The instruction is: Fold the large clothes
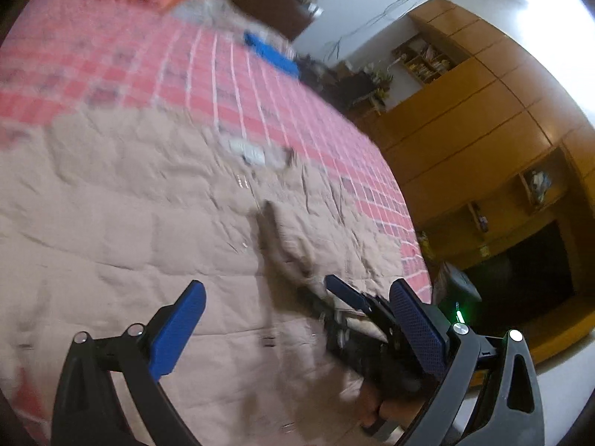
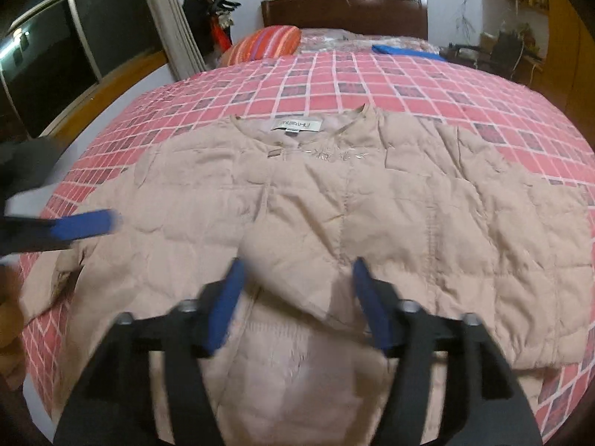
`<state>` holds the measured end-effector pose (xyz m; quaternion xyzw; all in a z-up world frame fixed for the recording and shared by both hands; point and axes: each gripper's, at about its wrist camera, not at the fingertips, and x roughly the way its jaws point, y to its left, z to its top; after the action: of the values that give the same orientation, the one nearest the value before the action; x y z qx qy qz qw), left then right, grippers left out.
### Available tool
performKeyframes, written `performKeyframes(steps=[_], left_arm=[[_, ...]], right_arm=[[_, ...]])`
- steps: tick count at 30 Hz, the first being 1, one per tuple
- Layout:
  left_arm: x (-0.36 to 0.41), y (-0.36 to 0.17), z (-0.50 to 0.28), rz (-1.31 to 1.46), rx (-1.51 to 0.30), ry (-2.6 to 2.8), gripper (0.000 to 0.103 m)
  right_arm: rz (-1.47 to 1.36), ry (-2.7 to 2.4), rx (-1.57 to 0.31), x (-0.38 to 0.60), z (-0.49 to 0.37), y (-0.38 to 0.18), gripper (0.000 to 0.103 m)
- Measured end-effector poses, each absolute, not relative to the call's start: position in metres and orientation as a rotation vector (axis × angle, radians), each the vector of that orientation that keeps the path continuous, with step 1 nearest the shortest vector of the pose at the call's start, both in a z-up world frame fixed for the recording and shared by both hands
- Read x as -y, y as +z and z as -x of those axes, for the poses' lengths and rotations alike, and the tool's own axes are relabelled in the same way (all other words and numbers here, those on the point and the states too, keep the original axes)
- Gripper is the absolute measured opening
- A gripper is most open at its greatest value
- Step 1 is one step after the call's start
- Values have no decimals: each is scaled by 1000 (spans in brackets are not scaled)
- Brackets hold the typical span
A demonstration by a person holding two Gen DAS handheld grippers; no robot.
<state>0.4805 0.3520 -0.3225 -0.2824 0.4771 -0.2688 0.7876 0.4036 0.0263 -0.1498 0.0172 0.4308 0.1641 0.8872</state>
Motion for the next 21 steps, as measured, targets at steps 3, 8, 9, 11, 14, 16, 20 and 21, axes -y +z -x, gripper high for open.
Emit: performKeyframes(steps=[3,8,9,11,14,16,20,21], left_arm=[[-329,-345,-502,633,-1105,-612,99],[-291,-375,-528,651,-1236,-648,99],[-284,-378,-529,618,-1261,-627,99],[-273,-382,-532,578,-1289,-587,99],[-268,-377,-537,547,-1285,-543,86],[-265,-376,-542,520,-1309,-512,37],[-266,-361,-540,477,-1275,-495,18],[-269,-353,-537,474,-1256,-504,15]], right_arm=[[-42,354,-876,-15,-379,-143,70],[-115,364,-856,8,-342,-132,74],[-125,361,-848,13,-334,-128,76],[-140,357,-836,19,-325,-124,77],[-171,348,-816,29,-313,-118,77],[-205,345,-808,36,-308,-115,77],[-247,351,-791,44,-293,-112,77],[-249,350,-787,46,-289,-112,77]])
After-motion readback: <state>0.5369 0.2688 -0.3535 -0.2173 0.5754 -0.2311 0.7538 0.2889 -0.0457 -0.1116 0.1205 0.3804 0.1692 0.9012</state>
